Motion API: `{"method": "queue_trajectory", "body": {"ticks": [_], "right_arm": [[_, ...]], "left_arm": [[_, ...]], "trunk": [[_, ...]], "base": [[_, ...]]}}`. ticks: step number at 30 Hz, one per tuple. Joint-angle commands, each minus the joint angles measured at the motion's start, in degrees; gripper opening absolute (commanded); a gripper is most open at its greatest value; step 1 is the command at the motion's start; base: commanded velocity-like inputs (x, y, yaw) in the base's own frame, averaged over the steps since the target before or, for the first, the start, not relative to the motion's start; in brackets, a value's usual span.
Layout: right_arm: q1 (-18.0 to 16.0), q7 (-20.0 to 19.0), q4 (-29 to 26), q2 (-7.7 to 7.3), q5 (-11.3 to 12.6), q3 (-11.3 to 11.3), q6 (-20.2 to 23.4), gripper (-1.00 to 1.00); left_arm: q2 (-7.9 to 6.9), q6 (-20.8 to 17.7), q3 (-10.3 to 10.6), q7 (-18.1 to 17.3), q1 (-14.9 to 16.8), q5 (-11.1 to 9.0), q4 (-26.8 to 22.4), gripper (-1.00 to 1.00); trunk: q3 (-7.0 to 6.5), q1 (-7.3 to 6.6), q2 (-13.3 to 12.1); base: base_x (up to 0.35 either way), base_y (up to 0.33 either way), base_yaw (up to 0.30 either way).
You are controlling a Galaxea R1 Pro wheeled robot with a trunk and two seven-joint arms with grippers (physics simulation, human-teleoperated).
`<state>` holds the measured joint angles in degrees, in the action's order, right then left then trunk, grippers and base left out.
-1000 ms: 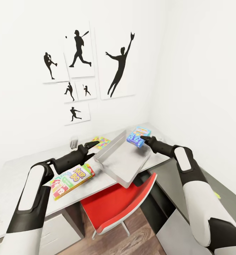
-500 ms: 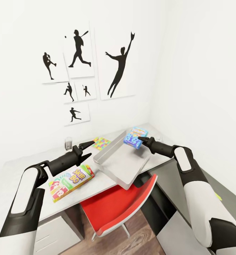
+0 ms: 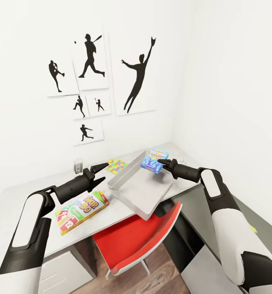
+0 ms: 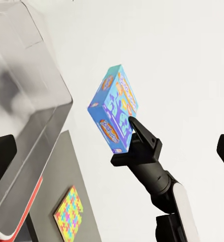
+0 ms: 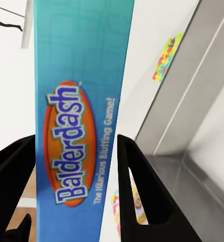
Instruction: Put all the toys in the child's room - the three board games (two on the bed and one on the table), the two jigsaw puzzles on the table, and the tennis ball on the table - inside the toy box on the table in the child's room.
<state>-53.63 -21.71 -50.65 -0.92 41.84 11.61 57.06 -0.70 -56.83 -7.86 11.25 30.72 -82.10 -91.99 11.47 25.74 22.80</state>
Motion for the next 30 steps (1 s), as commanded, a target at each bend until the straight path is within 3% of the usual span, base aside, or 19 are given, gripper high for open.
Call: {"method": "queue_trajectory", "body": {"ticks": [1, 17, 30], "right_arm": [[-0.07, -0.69, 0.03, 0.03, -0.45, 0.17, 0.31, -1.00], [-0.07, -0.70, -0.36, -0.10, -0.45, 0.23, 0.49, -1.00], [-0.07, -0.22, -1.04, -0.22, -0.48, 0.68, 0.56, -1.00]], "left_arm": [[0.00, -0.21, -0.05, 0.57, 0.05, -0.60, -0.04, 1.00], [-0.05, -0.18, 0.18, 0.58, -0.03, -0.53, -0.04, 1.00], [0.17, -0.21, 0.47, 1.33, 0.05, -0.08, 0.08, 1.00]], "trunk": [[0.12, 0.04, 0.12], [0.12, 0.04, 0.12], [0.12, 0.04, 0.12]], "base": [[0.093, 0.062, 0.000], [0.207, 0.149, 0.000], [0.038, 0.021, 0.000]]}}
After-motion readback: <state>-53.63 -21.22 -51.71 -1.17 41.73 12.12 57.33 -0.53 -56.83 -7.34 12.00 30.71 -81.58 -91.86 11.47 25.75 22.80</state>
